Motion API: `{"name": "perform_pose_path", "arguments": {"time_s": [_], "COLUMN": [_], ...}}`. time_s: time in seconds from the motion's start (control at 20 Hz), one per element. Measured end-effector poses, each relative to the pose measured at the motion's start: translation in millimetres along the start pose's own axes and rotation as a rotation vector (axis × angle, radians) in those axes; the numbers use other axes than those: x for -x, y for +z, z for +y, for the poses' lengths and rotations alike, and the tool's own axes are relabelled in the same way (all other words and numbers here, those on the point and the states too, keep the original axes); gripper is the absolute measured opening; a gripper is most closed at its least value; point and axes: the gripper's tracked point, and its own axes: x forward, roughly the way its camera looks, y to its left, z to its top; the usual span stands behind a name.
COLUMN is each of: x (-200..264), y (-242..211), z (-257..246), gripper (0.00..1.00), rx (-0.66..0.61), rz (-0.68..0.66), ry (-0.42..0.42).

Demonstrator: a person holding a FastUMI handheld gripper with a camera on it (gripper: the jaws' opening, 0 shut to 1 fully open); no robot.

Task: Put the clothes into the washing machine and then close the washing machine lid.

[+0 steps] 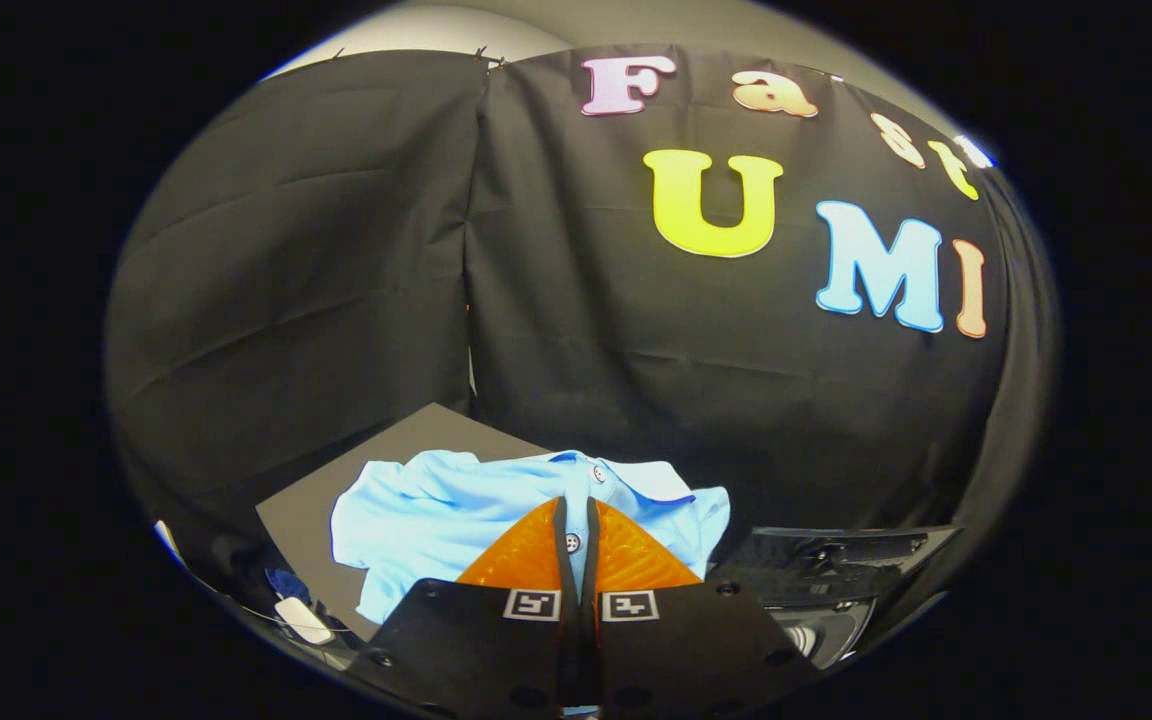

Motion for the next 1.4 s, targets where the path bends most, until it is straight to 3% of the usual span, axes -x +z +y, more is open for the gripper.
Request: {"name": "perform_pose_path", "arguments": {"time_s": [0.65, 1.4], "x": [61.4, 114.5], "y": [-31.8, -64.6], "z": [-112.6, -205.2], "gripper": [0.01, 0.01], "rx": [-0.107, -0.108], "rz": [-0.054, -0.064], "ry": [-0.126, -0.269]}}
